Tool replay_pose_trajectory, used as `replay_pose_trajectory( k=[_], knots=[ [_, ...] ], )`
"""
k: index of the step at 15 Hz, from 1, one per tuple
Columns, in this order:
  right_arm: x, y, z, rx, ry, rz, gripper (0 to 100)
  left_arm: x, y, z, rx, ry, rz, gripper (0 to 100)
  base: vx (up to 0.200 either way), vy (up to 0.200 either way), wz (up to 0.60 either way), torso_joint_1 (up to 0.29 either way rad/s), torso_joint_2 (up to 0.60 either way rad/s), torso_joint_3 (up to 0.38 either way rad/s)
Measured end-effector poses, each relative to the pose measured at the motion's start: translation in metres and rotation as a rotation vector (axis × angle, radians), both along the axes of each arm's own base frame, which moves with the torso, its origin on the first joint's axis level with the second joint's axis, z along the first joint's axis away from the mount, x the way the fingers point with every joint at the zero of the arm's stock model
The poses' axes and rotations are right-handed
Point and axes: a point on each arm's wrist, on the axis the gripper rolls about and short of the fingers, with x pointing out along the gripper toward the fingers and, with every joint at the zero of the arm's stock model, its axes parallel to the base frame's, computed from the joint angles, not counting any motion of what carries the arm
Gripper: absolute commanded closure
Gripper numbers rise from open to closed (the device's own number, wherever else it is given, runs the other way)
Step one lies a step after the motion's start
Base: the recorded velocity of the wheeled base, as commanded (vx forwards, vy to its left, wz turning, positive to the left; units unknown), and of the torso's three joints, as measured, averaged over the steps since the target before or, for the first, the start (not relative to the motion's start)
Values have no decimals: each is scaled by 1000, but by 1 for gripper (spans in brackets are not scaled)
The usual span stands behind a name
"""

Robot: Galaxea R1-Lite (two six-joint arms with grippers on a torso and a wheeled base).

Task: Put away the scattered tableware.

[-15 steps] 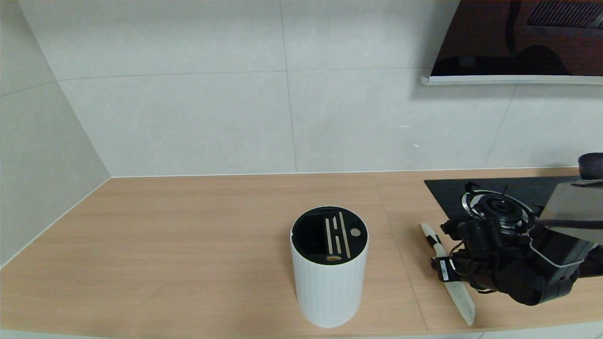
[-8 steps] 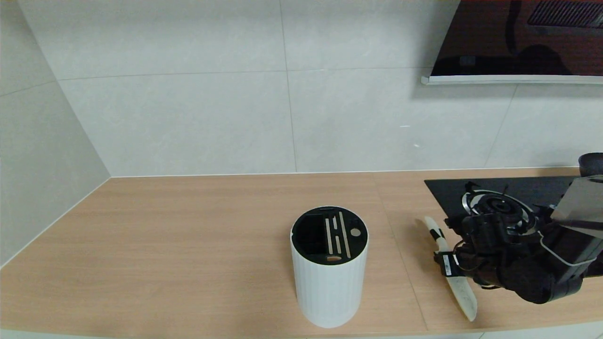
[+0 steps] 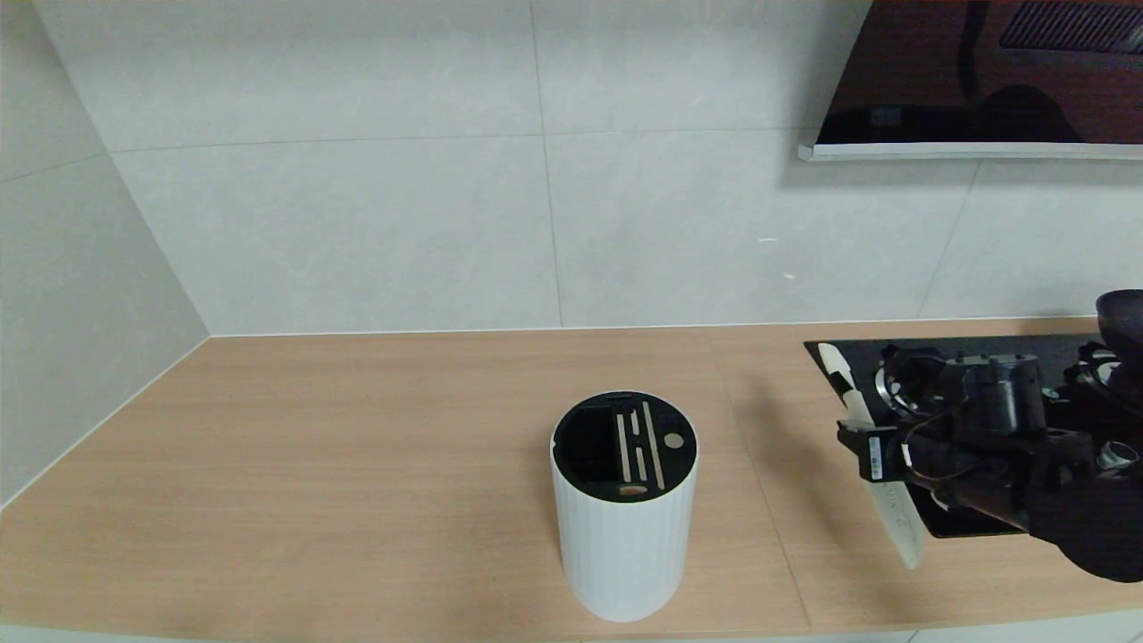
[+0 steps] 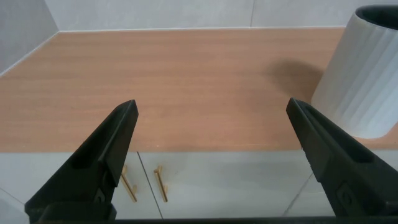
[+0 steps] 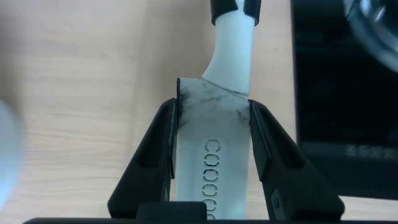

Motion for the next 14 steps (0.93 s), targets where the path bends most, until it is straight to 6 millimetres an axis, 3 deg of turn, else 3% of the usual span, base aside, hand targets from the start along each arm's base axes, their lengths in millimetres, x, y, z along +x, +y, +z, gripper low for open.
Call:
replay_pose_trajectory(
  k=[5, 9, 11, 14],
  knots=[
    [-12, -1, 29, 23, -95, 7, 100, -11, -3, 30, -29, -67, -139, 0, 0, 0, 0, 0, 0, 0],
    [-7, 1, 63, 47, -205, 18, 100, -15, -10, 74, 4, -34, -613, 0, 0, 0, 0, 0, 0, 0],
    [-1, 9, 82, 57, -236, 38, 100, -6, -12, 95, -10, 15, -709, 0, 0, 0, 0, 0, 0, 0],
    [0, 38, 117, 89, -312, 124, 100, 29, -15, 134, -44, 119, -764, 0, 0, 0, 0, 0, 0, 0]
  ],
)
